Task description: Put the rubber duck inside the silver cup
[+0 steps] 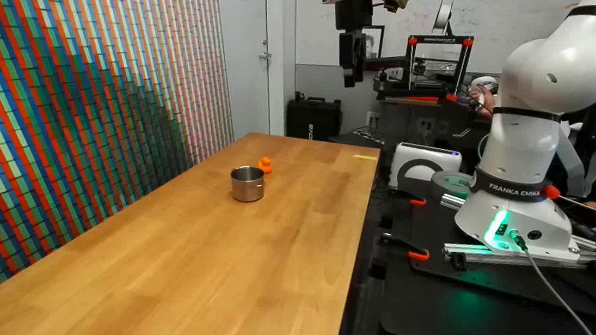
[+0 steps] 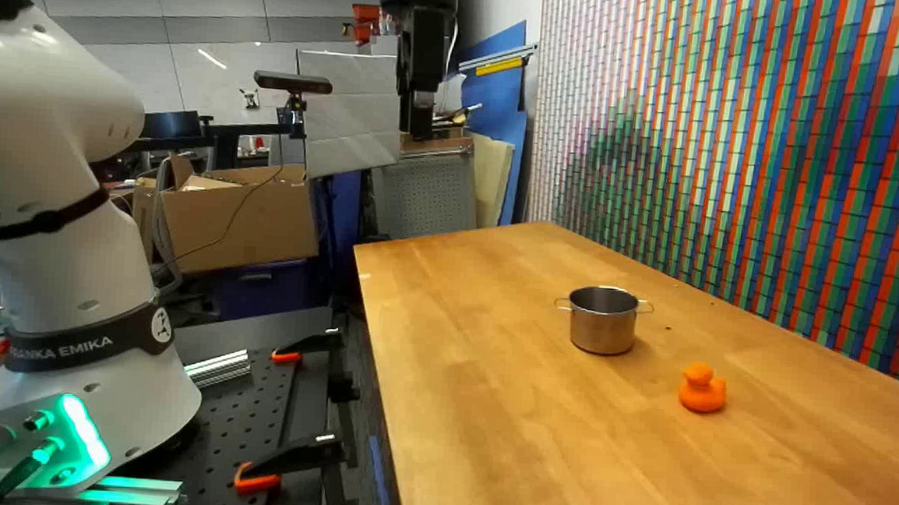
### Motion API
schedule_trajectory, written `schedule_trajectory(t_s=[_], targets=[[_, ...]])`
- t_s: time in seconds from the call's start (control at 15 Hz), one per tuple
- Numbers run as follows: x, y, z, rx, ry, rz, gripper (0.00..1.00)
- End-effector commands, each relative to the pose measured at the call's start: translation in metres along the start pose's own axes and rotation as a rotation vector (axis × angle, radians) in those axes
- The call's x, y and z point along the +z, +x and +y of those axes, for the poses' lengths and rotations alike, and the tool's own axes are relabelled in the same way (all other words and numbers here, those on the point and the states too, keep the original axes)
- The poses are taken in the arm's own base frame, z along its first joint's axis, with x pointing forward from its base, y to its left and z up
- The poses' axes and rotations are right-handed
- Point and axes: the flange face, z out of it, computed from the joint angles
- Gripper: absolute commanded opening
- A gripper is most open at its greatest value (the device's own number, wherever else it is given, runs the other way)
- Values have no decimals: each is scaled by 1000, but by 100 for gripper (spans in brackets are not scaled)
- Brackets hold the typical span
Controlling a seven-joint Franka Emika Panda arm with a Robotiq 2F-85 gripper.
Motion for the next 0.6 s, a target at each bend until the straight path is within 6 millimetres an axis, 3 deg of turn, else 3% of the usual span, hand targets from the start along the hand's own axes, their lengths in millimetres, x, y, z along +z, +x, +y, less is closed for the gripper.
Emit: schedule_trajectory(t_s=[0.0, 0.4, 0.53], targets=[[-1, 0, 0, 0, 0, 0, 100], [-1, 0, 0, 0, 0, 1, 100], [-4, -1, -14, -96, -54, 32, 100]])
